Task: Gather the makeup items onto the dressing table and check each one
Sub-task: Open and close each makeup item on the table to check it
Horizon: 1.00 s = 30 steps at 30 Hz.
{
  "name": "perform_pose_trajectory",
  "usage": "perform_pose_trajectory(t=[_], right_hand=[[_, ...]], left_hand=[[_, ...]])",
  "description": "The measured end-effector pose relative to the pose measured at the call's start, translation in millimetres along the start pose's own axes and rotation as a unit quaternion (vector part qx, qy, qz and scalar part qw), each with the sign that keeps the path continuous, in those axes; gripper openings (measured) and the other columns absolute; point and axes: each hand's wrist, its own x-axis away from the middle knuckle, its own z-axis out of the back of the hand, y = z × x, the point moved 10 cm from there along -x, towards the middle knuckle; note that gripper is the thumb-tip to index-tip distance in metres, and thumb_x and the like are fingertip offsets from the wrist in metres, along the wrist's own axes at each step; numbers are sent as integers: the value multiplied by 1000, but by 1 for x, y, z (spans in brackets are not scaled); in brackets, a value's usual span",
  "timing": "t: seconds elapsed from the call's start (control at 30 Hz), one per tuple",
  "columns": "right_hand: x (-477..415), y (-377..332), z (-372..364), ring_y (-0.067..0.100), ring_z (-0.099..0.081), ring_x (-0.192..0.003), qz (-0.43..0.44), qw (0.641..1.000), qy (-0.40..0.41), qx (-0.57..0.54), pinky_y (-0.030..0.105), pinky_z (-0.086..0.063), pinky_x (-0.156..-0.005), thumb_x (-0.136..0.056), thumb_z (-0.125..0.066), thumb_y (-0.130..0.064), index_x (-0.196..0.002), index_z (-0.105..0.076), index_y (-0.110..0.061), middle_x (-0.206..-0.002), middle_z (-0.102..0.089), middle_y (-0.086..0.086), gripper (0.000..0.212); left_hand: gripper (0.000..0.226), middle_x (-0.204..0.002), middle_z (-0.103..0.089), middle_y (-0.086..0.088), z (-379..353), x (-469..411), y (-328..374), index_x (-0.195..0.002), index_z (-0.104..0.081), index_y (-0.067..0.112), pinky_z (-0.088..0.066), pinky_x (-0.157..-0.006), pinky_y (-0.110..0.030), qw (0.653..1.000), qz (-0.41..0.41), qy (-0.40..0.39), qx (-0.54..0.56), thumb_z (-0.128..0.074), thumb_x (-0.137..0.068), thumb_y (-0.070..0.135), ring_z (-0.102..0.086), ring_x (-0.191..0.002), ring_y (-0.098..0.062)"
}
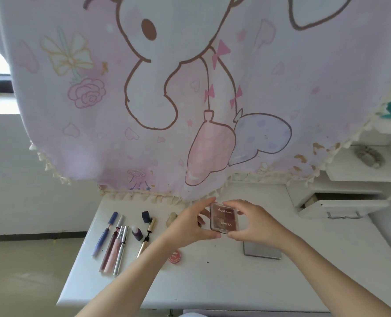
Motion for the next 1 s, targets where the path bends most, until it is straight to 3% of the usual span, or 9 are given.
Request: perform_pose_trajectory(t=[0.2, 0.33, 0.43, 0.67, 0.83, 0.93, 1.0], right_hand=[[0, -7, 4, -3, -50, -107, 23, 1000, 15, -12, 2, -32, -89, -68, -76, -19, -125, -53, -28, -113, -52, -22, 62], [1, -10, 5, -10, -52, -100, 35, 999, 11, -16, -1, -33, -87, -66, -77, -18, -117, -58, -25, -105, -53, -25, 55], [1, -10, 1, -13, -51, -99, 39, 999, 3, -24, 0, -35, -86, -66, -77, -17, -114, -58, -27, -102, -52, -28, 53], [2, -8, -6, -14, -52, -99, 35, 998, -17, -54, 9, -40, -93, -60, -74, -25, -104, -50, -42, -102, -54, -24, 52], [1, -5, -10, -4, -55, -105, 34, 997, -23, -67, 15, -41, -97, -51, -68, -42, -104, -49, -44, -106, -55, -21, 57], [2, -3, -12, 3, -55, -109, 35, 996, -26, -77, 14, -41, -98, -56, -71, -33, -110, -49, -37, -107, -55, -18, 58], [1, -2, -13, 2, -56, -109, 36, 995, -29, -83, 9, -39, -95, -58, -71, -30, -111, -50, -35, -107, -54, -18, 57]], left_hand=[[68, -112, -54, 8, 2, 2, 7, -122, -40, 31, -45, -92, -22, 998, 11, -2, 60, -76, -71, 5, -54, -97, 1], [68, -118, -57, -1, -1, 5, 4, -115, -42, 35, -47, -97, -29, 992, 26, -1, 120, -76, -59, 15, -58, -108, -15], [68, -115, -57, -1, -4, 8, 0, -114, -43, 32, -47, -98, -33, 987, 36, -1, 157, -73, -56, 12, -58, -106, -17], [68, -113, -56, -5, -11, 12, -6, -121, -41, 17, -49, -86, -14, 979, 46, -11, 199, -69, -69, -16, -57, -99, -8], [70, -110, -57, 1, -13, 13, -8, -126, -39, 14, -47, -90, -17, 977, 51, -17, 206, -67, -71, -17, -57, -100, -3], [69, -110, -57, 3, -15, 14, -10, -126, -38, 15, -49, -88, -15, 975, 57, -24, 213, -65, -72, -18, -57, -100, -1], [70, -111, -57, 1, -16, 14, -11, -128, -38, 14, -47, -94, -20, 975, 59, -25, 215, -66, -72, -17, -56, -101, -2]])
